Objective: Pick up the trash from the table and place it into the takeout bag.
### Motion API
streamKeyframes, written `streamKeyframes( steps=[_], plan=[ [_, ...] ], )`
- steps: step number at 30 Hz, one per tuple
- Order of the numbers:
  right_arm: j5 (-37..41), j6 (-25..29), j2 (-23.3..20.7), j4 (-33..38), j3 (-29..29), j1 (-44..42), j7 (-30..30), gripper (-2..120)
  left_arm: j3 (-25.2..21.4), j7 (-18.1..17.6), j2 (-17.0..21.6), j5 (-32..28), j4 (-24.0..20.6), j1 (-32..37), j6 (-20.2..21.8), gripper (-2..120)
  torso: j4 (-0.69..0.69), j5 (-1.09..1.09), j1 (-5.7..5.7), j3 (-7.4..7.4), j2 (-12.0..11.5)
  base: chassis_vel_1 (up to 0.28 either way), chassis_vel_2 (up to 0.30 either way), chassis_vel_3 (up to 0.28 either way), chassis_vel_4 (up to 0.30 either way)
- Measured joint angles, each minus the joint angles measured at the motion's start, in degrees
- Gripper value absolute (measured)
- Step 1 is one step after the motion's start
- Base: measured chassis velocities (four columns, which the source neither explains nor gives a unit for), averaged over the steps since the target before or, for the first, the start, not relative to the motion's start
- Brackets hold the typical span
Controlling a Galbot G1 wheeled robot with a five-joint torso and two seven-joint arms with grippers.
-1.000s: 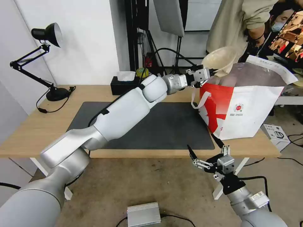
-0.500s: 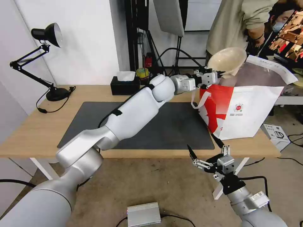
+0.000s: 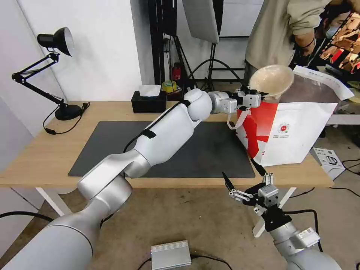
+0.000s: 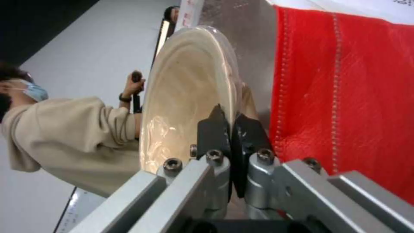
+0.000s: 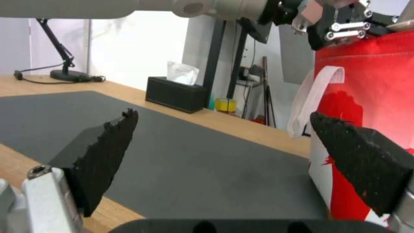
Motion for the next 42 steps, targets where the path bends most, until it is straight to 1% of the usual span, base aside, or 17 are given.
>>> streamKeyframes(
  steps=[2,5,8,13,27,30,32,33,34,35,36,37,38,42],
  plan=[
    [0.0,0.0,0.0,0.0,0.0,0.0,0.0,100,0.0,0.1,0.0,0.4,0.0,0.1,0.1,0,0.0,0.0,0.0,0.0,0.0,0.0,0.0,0.0,0.0],
    [0.0,0.0,0.0,0.0,0.0,0.0,0.0,100,-0.2,0.5,0.0,2.7,0.0,0.3,0.1,0,-0.01,0.0,0.0,0.0,0.0,0.0,0.0,0.0,0.0],
    [0.0,0.0,0.0,0.0,0.0,0.0,0.0,100,-0.4,0.9,0.1,3.0,0.1,0.6,0.1,0,0.0,0.0,0.0,0.0,0.0,0.0,0.0,0.0,0.0],
    [0.0,0.0,0.0,0.0,0.0,0.0,0.0,100,-0.6,1.8,0.1,3.1,0.4,0.8,0.2,0,-0.01,0.0,0.0,0.0,0.0,0.0,0.0,0.0,0.0],
    [0.0,0.0,0.0,0.0,0.0,0.0,0.0,100,-0.3,2.6,0.1,2.6,1.3,0.4,0.1,0,0.0,0.0,0.0,0.0,0.0,0.0,0.0,0.0,0.0],
    [0.0,0.0,0.0,0.0,0.0,0.0,0.0,100,-0.2,2.6,0.1,2.4,1.3,0.1,0.1,6,-0.01,0.0,0.0,0.0,0.0,0.0,0.0,0.0,0.0],
    [0.0,0.0,0.0,0.0,0.0,0.0,0.0,100,-0.1,2.3,0.1,2.1,1.3,0.0,0.1,15,0.0,0.0,0.0,0.0,0.0,0.0,0.0,0.0,0.0],
    [0.0,0.0,0.0,0.0,0.0,0.0,0.0,100,-0.1,2.3,0.1,2.1,1.3,0.0,0.1,15,0.0,0.0,0.0,0.0,0.0,0.0,0.0,0.0,0.0],
    [0.0,0.0,0.0,0.0,0.0,0.0,0.0,100,0.0,2.0,0.1,2.0,1.3,-0.1,0.1,19,0.0,0.0,0.0,0.0,0.0,0.0,0.0,0.0,0.0],
    [0.0,0.0,0.0,0.0,0.0,0.0,0.0,100,0.0,1.6,0.1,1.9,1.4,-0.1,0.1,25,-0.01,0.0,0.0,0.0,0.0,0.0,0.0,0.0,0.0],
    [0.0,0.0,0.0,0.0,0.0,0.0,0.0,100,0.1,1.4,0.1,1.9,1.4,-0.2,0.0,27,-0.01,0.0,0.0,0.0,0.0,0.0,0.0,0.0,0.0],
    [0.0,0.0,0.0,0.0,0.0,0.0,0.0,100,0.1,1.2,0.1,1.8,1.5,-0.2,0.0,33,-0.01,0.0,0.0,0.0,0.0,0.0,0.0,0.0,0.0],
    [0.0,0.0,0.0,0.0,0.0,0.0,0.0,100,0.1,1.2,0.1,1.8,1.5,-0.2,0.0,33,-0.01,0.0,0.0,0.0,0.0,0.0,0.0,0.0,0.0],
    [0.0,0.0,0.0,0.0,0.0,0.0,0.0,100,0.1,0.0,0.1,1.7,1.7,-0.3,-0.3,51,0.0,0.0,0.0,0.0,0.0,0.0,0.0,0.0,0.0]
  ],
)
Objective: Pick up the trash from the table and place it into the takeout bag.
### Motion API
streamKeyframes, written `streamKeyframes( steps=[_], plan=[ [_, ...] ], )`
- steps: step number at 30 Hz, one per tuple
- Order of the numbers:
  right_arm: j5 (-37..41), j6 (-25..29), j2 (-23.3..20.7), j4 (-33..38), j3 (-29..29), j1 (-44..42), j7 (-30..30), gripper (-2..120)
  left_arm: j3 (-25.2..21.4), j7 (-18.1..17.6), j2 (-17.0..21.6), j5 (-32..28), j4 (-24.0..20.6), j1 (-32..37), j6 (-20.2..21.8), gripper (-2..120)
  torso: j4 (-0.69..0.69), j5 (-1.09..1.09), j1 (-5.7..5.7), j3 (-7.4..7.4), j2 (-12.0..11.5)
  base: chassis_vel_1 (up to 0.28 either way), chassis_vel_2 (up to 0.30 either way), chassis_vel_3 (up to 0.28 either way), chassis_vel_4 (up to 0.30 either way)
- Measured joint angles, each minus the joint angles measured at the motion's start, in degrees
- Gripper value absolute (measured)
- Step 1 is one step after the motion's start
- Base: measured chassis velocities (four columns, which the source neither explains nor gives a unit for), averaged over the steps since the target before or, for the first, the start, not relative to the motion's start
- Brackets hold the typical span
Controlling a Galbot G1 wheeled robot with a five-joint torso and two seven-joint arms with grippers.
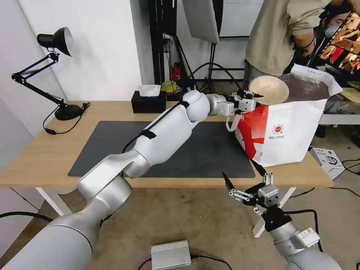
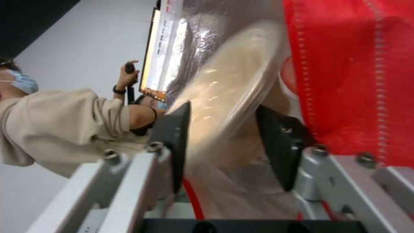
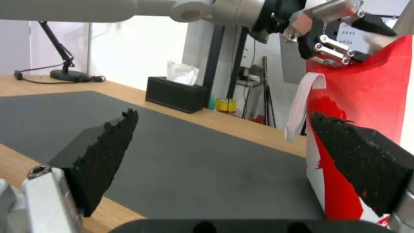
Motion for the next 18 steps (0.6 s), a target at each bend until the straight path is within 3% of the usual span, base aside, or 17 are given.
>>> streamKeyframes(
  steps=[1,4,6,10,18],
  plan=[
    [0.0,0.0,0.0,0.0,0.0,0.0,0.0,100,0.0,0.0,0.0,0.0,0.0,0.0,0.0,51,0.0,0.0,0.0,0.0,0.0,0.0,0.0,0.0,0.0],
    [0.0,0.0,0.0,0.0,0.0,0.0,0.0,100,0.0,-0.3,0.0,-0.2,0.1,-0.2,-0.1,65,0.0,0.0,0.0,0.0,0.0,0.0,0.0,0.0,0.0],
    [0.0,0.0,0.0,0.0,0.0,0.0,0.0,100,0.0,-0.3,0.0,-0.3,0.1,-0.2,-0.1,67,0.0,0.0,0.0,0.0,0.0,0.0,0.0,0.0,0.0],
    [0.0,0.0,0.0,0.0,0.0,0.0,0.0,100,0.1,-0.3,0.0,-0.5,0.2,-0.3,-0.1,88,0.0,0.0,0.0,0.0,0.0,0.0,0.0,0.0,0.0],
    [0.0,0.0,0.0,0.0,0.0,0.0,0.0,100,0.3,-0.3,0.0,-0.7,0.2,-0.3,-0.1,98,0.0,0.0,0.0,0.0,0.0,0.0,0.0,0.0,0.0]
  ],
)
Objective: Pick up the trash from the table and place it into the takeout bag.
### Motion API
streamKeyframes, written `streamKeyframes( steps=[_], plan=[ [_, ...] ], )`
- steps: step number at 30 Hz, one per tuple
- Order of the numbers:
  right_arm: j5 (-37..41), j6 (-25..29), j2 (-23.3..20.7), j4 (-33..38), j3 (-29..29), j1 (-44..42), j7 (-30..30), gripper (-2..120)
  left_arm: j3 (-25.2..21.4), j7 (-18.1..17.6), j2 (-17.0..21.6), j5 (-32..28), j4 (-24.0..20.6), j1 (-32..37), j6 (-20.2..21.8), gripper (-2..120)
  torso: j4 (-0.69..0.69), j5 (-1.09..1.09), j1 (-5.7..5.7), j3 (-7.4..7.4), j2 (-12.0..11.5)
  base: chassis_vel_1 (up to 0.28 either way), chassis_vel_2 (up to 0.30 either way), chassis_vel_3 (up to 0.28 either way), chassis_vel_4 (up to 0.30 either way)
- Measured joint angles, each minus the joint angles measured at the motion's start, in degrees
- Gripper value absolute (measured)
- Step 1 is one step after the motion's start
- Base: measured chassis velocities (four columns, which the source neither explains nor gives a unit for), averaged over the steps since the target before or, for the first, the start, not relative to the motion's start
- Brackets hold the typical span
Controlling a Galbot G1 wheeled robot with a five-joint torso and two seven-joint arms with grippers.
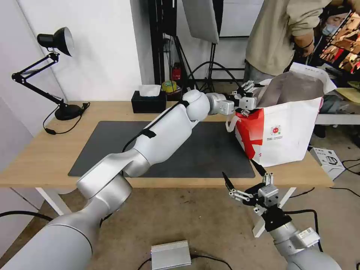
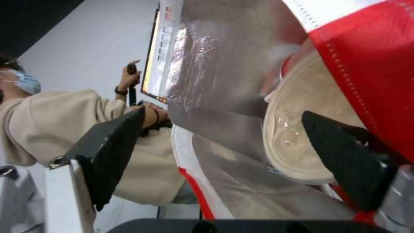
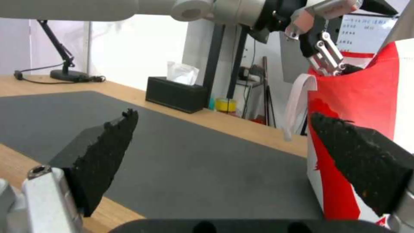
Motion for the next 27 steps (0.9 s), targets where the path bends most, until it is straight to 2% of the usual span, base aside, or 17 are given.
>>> streamKeyframes(
  steps=[7,16,21,25,27],
  plan=[
    [0.0,0.0,0.0,0.0,0.0,0.0,0.0,100,0.0,0.0,0.0,-0.1,0.0,-0.1,0.0,100,0.0,0.0,0.0,0.0,0.0,0.0,0.0,0.0,0.0],
    [0.0,0.0,0.0,0.0,0.0,0.0,0.0,100,-0.4,-2.8,0.0,-1.5,-1.3,-0.7,0.0,100,0.0,0.0,0.0,0.0,0.0,0.0,0.0,0.0,0.0],
    [0.0,0.0,0.0,0.0,0.0,0.0,0.0,100,0.6,-6.6,0.1,-6.3,-2.4,-1.9,0.0,100,0.0,0.0,0.0,0.0,0.0,0.0,0.0,0.0,0.0],
    [0.0,0.0,0.0,0.0,0.0,0.0,0.0,100,0.8,-7.9,0.1,-8.7,-2.9,-3.3,0.3,100,0.0,0.0,0.0,0.0,0.0,0.0,0.0,0.0,0.0],
    [0.0,0.0,0.0,0.0,0.0,0.0,0.0,100,1.3,-9.2,0.4,-12.7,-3.4,-4.0,1.5,100,0.0,0.0,0.0,0.0,0.0,0.0,0.0,0.0,0.0]
  ],
)
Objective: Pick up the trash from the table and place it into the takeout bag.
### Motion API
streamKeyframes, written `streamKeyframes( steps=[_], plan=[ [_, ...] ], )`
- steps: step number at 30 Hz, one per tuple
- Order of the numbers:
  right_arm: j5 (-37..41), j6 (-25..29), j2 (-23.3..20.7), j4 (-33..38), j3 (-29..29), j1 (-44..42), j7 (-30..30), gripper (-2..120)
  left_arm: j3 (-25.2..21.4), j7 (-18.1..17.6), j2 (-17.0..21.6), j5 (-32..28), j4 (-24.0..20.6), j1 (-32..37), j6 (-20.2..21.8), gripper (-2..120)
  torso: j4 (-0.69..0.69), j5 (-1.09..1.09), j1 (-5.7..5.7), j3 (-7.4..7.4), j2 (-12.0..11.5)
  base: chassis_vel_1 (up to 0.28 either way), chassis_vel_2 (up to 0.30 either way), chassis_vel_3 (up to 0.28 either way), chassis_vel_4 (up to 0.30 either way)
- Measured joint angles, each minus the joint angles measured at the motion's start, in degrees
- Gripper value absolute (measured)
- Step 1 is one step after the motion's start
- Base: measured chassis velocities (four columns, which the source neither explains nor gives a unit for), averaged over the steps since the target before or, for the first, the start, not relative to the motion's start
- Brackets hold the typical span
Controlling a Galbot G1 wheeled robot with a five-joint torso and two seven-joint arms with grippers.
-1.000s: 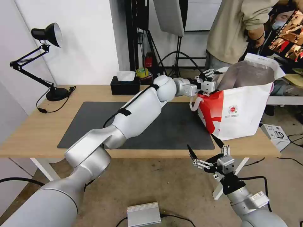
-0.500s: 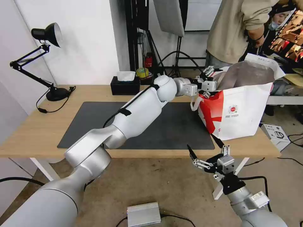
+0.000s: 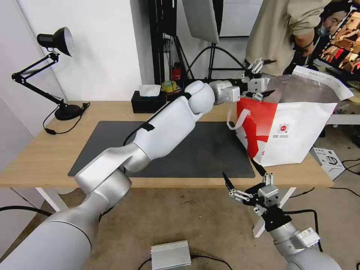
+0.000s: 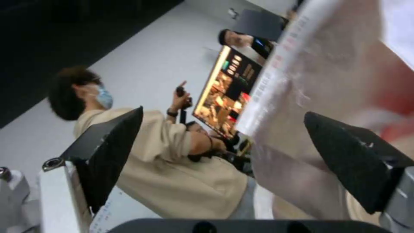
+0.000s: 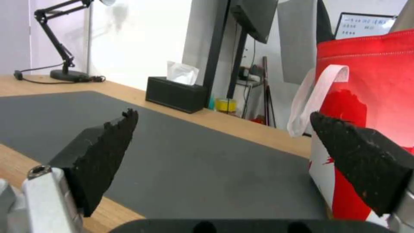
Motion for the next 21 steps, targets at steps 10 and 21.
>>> streamKeyframes(
  steps=[10,21],
  plan=[
    [0.0,0.0,0.0,0.0,0.0,0.0,0.0,100,1.6,-5.7,3.3,-13.1,-2.4,-1.4,3.1,100,0.0,-0.01,0.0,0.0,0.0,0.0,0.0,0.0,0.0],
    [0.0,0.0,0.0,0.0,0.0,0.0,0.0,100,0.0,-11.5,7.1,-26.6,-6.4,-0.8,5.5,100,0.0,-0.01,0.0,0.0,0.0,0.0,0.0,0.0,0.0]
  ],
)
